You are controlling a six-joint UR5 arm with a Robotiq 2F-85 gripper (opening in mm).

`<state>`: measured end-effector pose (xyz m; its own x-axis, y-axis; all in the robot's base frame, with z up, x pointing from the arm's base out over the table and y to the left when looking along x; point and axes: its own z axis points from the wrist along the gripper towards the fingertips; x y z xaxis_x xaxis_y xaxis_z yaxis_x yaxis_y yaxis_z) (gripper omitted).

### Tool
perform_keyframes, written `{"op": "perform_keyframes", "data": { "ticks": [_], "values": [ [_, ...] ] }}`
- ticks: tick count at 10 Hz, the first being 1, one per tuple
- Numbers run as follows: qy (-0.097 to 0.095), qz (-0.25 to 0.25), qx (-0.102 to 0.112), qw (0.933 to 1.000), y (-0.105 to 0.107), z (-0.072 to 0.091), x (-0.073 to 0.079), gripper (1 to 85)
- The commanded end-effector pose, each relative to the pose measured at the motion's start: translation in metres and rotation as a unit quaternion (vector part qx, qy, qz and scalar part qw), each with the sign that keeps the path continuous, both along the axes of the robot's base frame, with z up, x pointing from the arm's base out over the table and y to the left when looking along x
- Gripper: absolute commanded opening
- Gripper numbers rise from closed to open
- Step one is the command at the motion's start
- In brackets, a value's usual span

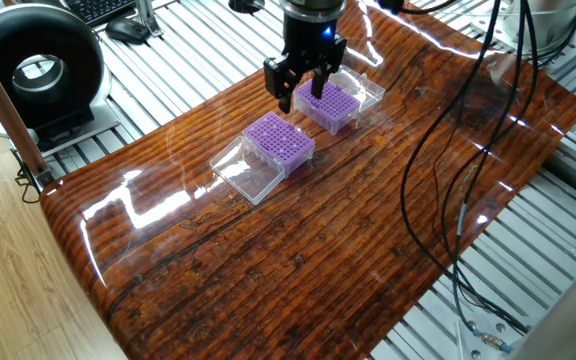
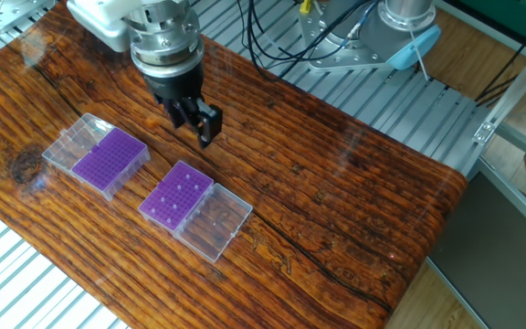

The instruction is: Transfer all small pipette tips from one holder to another

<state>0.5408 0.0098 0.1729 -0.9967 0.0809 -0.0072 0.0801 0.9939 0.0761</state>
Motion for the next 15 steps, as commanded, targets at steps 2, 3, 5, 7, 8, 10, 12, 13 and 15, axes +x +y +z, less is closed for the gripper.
{"op": "perform_keyframes", "data": {
  "ticks": [2, 3, 5, 7, 8, 10, 12, 13, 15],
  "values": [
    [-0.020, 0.001, 0.000, 0.9998, -0.006, -0.014, 0.010, 51.3],
    [-0.023, 0.004, -0.007, 0.9997, -0.010, -0.015, 0.012, 50.0],
    [-0.030, 0.002, -0.007, 0.9995, -0.011, -0.023, 0.019, 47.3],
    [-0.045, 0.007, -0.002, 0.9990, -0.012, -0.031, 0.024, 46.7],
    [-0.050, 0.011, -0.001, 0.9987, -0.013, -0.034, 0.025, 46.7],
    [-0.059, 0.015, -0.003, 0.9981, -0.013, -0.040, 0.033, 46.0],
    [-0.067, 0.023, -0.012, 0.9974, -0.016, -0.050, 0.039, 44.7],
    [-0.069, 0.025, -0.010, 0.9972, -0.016, -0.052, 0.040, 43.7],
    [-0.082, 0.033, -0.003, 0.9960, -0.014, -0.056, 0.045, 42.0]
  ]
}}
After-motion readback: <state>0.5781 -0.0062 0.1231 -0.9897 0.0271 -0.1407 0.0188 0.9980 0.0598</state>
